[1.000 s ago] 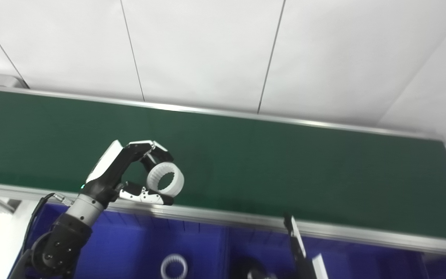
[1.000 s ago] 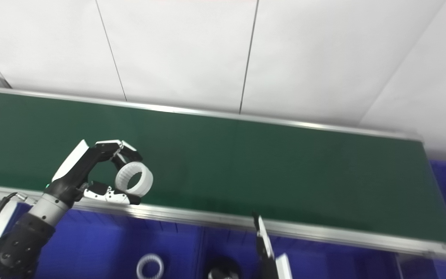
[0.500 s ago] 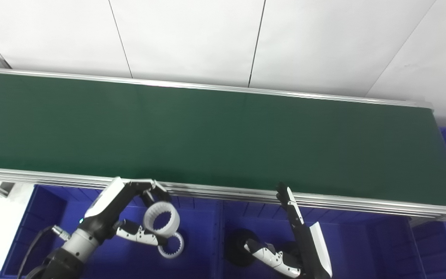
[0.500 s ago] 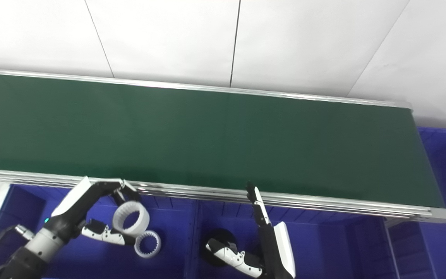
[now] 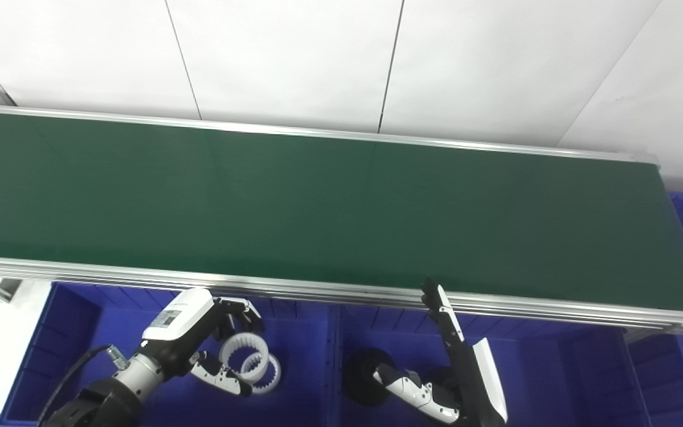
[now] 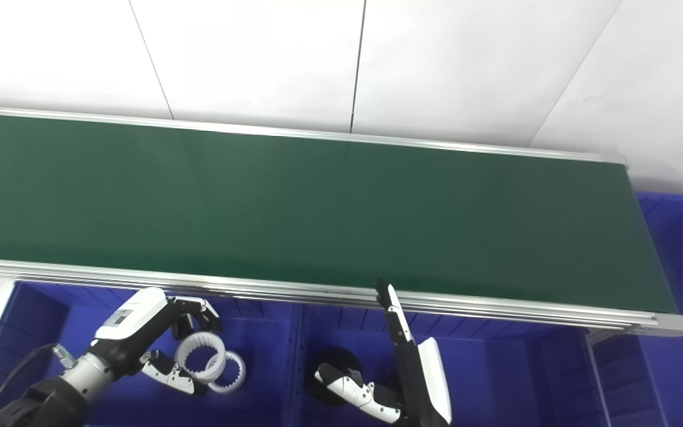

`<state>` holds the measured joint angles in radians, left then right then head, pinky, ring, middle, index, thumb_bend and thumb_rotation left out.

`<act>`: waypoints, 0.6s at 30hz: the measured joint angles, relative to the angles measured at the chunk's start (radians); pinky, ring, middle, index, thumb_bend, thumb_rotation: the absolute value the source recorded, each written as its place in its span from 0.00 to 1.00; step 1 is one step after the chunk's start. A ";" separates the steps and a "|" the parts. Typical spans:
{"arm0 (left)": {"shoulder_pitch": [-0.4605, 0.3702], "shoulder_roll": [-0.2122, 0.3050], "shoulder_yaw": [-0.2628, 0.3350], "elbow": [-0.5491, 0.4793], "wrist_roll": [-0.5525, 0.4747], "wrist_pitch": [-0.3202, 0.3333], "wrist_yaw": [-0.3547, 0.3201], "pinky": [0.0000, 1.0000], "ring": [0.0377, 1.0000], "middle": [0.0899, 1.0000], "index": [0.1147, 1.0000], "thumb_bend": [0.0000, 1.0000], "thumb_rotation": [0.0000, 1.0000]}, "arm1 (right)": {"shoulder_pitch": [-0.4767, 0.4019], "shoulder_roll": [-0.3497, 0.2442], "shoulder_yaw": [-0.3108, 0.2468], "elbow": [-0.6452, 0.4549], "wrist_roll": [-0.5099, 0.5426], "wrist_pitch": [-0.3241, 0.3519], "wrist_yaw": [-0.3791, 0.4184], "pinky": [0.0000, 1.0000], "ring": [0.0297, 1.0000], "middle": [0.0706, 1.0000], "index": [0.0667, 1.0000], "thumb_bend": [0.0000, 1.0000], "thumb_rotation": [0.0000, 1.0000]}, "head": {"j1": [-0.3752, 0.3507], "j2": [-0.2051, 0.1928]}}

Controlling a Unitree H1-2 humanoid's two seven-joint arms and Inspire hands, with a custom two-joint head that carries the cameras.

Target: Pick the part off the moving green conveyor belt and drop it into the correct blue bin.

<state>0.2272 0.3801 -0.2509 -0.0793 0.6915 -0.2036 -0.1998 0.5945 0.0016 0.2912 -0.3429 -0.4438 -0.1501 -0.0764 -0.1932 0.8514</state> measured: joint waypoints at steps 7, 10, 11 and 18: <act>0.024 -0.014 0.008 -0.086 -0.095 0.099 -0.060 0.88 0.96 1.00 0.99 0.67 0.62 | 0.007 0.005 0.001 -0.002 -0.032 0.000 -0.001 0.89 0.93 0.95 0.98 0.79 0.58 | -0.037 -0.003; 0.026 -0.014 0.016 -0.083 -0.296 0.094 -0.107 0.97 0.99 1.00 1.00 0.69 0.66 | 0.011 0.005 0.000 -0.003 -0.035 0.000 -0.001 0.88 0.93 0.95 0.98 0.79 0.58 | -0.040 -0.003; 0.027 -0.016 0.018 -0.082 -0.366 0.092 -0.122 0.99 1.00 1.00 1.00 0.71 0.68 | 0.013 0.004 -0.001 -0.003 -0.036 0.000 -0.001 0.88 0.93 0.95 0.98 0.78 0.58 | -0.040 0.000; 0.069 -0.064 -0.004 -0.129 -0.744 -0.002 -0.221 1.00 1.00 1.00 1.00 0.71 0.74 | 0.026 0.000 0.000 -0.009 -0.032 0.000 -0.001 0.89 0.93 0.96 0.99 0.79 0.58 | -0.063 0.008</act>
<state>0.2966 0.3164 -0.2550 -0.2088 -0.0521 -0.2052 -0.4212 0.6205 0.0013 0.2909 -0.3524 -0.4762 -0.1501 -0.0769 -0.2561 0.8590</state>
